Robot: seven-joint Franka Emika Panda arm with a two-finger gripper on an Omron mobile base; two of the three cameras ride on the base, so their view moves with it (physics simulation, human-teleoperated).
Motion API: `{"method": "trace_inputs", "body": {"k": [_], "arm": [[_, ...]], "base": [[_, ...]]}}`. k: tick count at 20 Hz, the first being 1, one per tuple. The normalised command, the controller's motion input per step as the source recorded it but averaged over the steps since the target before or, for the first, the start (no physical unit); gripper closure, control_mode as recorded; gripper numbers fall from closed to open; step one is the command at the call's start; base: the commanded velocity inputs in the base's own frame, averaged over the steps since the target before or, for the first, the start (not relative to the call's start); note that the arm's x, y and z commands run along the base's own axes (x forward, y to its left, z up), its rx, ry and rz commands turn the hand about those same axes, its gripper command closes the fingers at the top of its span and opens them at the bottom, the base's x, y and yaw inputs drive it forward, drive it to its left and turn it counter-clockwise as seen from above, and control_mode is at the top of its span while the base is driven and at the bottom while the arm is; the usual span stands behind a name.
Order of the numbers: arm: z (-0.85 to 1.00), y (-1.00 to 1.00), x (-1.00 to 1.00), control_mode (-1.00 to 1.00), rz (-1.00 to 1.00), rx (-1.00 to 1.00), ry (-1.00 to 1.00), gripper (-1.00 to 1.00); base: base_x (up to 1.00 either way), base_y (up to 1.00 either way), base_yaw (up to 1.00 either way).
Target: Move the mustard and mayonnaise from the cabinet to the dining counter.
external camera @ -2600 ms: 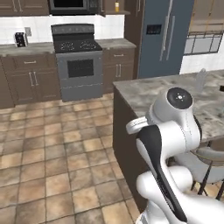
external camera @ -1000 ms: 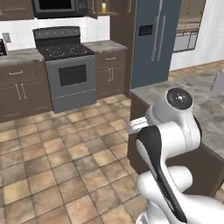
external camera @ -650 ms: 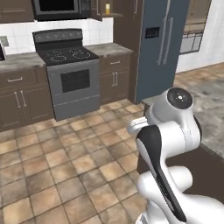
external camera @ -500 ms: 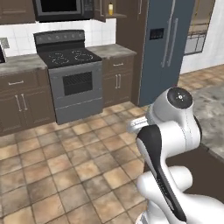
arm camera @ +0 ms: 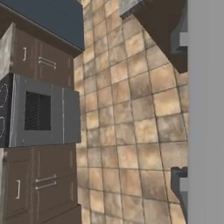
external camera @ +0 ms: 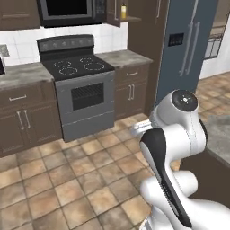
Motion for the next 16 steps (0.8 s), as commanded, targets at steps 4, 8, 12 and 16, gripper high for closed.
{"method": "trace_inputs", "body": {"k": [4,8,12,16], "arm": [[0.00,0.00,0.00,1.00,0.00,0.00,0.00,-1.00],[0.00,0.00,0.00,1.00,0.00,0.00,0.00,-1.00],[0.00,0.00,0.00,1.00,0.00,0.00,0.00,-1.00],[0.00,0.00,0.00,1.00,0.00,0.00,0.00,-1.00]], "base": [[0.94,0.24,-0.13],[0.86,0.28,-0.25],[0.69,0.32,-0.43],[0.57,0.34,-0.56]]}}
